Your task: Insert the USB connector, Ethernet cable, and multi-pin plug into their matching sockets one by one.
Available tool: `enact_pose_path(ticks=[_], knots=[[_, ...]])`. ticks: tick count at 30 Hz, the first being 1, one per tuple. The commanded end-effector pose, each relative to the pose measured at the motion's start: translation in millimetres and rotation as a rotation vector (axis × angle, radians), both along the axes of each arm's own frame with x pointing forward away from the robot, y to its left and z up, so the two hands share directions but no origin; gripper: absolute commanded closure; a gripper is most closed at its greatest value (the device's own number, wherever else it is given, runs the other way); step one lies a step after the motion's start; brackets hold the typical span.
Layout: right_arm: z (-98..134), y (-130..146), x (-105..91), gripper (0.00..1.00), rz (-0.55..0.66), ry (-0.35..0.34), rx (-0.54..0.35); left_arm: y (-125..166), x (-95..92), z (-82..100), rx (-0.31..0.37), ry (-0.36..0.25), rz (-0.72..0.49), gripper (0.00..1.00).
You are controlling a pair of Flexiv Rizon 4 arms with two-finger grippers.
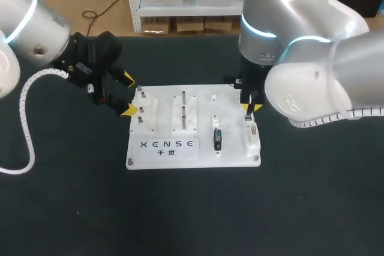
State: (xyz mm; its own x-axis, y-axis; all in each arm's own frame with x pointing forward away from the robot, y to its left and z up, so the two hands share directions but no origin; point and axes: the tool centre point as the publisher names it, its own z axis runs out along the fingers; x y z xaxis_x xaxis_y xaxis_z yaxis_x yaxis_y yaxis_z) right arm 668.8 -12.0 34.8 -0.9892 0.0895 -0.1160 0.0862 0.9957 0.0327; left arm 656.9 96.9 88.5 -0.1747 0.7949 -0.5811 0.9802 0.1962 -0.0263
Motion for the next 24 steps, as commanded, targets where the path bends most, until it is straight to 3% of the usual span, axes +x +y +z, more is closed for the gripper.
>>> enact_pose_path(ticks=[1, 24], knots=[[-4.4, -0.9, -2.2, 1.00, 0.001, 0.002, 0.002, 0.3, -0.5, -0.2, 0.000, -0.001, 0.000, 0.00], [-1.8, -1.6, -7.0, 1.00, 0.010, 0.005, 0.001, 0.3, -0.5, -0.2, 0.000, -0.001, 0.000, 0.00]])
